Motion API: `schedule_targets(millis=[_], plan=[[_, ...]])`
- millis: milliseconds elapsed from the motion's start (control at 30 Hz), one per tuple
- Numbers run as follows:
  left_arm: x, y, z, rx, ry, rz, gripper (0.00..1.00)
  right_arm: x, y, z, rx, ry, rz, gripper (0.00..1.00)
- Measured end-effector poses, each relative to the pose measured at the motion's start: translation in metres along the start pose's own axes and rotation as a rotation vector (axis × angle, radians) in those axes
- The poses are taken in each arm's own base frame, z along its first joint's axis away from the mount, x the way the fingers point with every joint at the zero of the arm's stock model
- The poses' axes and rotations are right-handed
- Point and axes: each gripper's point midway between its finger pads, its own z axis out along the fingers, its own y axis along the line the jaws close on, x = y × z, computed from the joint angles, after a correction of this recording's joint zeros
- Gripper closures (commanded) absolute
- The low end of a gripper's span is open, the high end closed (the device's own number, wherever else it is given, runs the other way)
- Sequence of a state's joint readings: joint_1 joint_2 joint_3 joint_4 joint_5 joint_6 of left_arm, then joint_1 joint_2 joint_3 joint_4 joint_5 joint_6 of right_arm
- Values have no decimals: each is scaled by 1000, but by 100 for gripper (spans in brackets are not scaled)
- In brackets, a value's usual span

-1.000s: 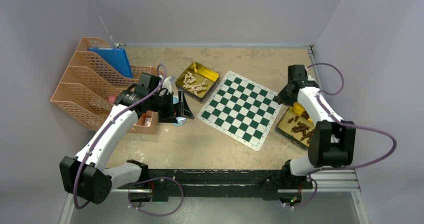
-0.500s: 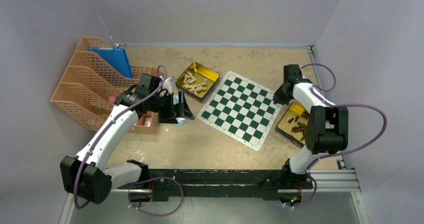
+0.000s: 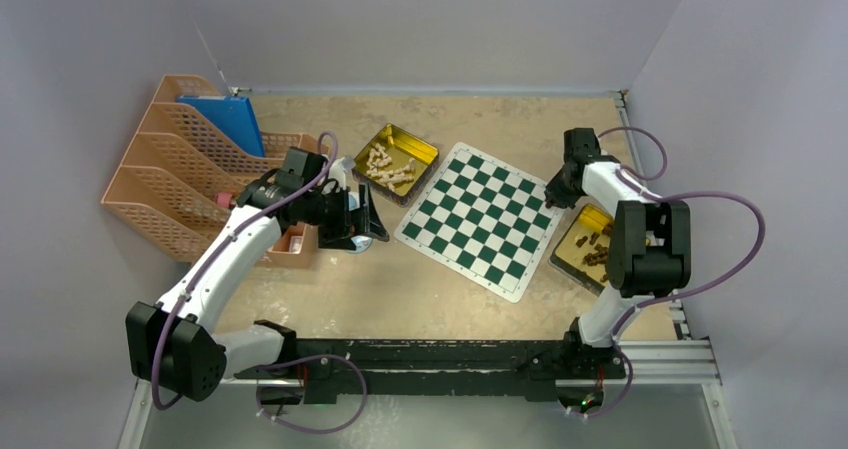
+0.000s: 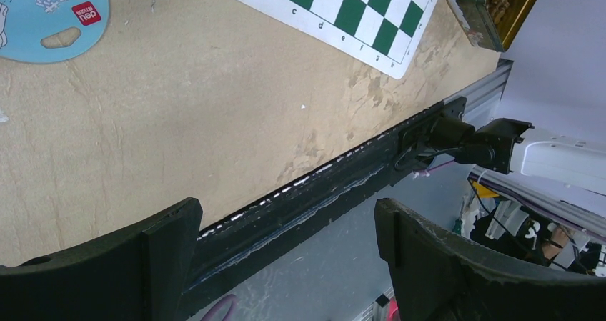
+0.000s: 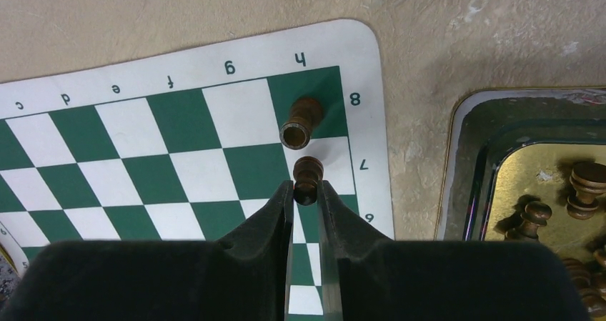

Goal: Set up the chess pieces on the board
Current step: Place the chess piece on the chessboard.

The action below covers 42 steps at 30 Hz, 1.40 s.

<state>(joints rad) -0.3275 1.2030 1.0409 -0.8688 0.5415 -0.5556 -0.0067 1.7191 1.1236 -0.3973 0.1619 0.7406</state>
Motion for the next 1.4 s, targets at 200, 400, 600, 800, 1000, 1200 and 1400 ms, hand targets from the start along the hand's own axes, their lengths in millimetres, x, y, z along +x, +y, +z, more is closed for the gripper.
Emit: schedule_targets(millis=[200, 400, 600, 800, 1000, 1200, 1400], plan=[[0, 1, 1, -4, 2, -2, 9, 3, 0, -1, 6, 10, -4, 80], [-1, 2, 3, -8, 9, -7, 9, 8, 5, -2, 4, 17, -22, 80], [-3, 1, 4, -3, -1, 0, 9, 10, 5, 3, 25, 30, -31, 81], [-3, 1, 4, -3, -1, 0, 9, 11, -2, 4, 64, 28, -36, 80], [-3, 1, 4, -3, -1, 0, 9, 10, -6, 4, 85, 19, -39, 78], [-3, 3, 6, -8, 7, -6, 9, 10, -3, 4, 73, 23, -35, 78], [-3, 3, 6, -8, 8, -7, 9, 12, -5, 8, 81, 31, -34, 72]])
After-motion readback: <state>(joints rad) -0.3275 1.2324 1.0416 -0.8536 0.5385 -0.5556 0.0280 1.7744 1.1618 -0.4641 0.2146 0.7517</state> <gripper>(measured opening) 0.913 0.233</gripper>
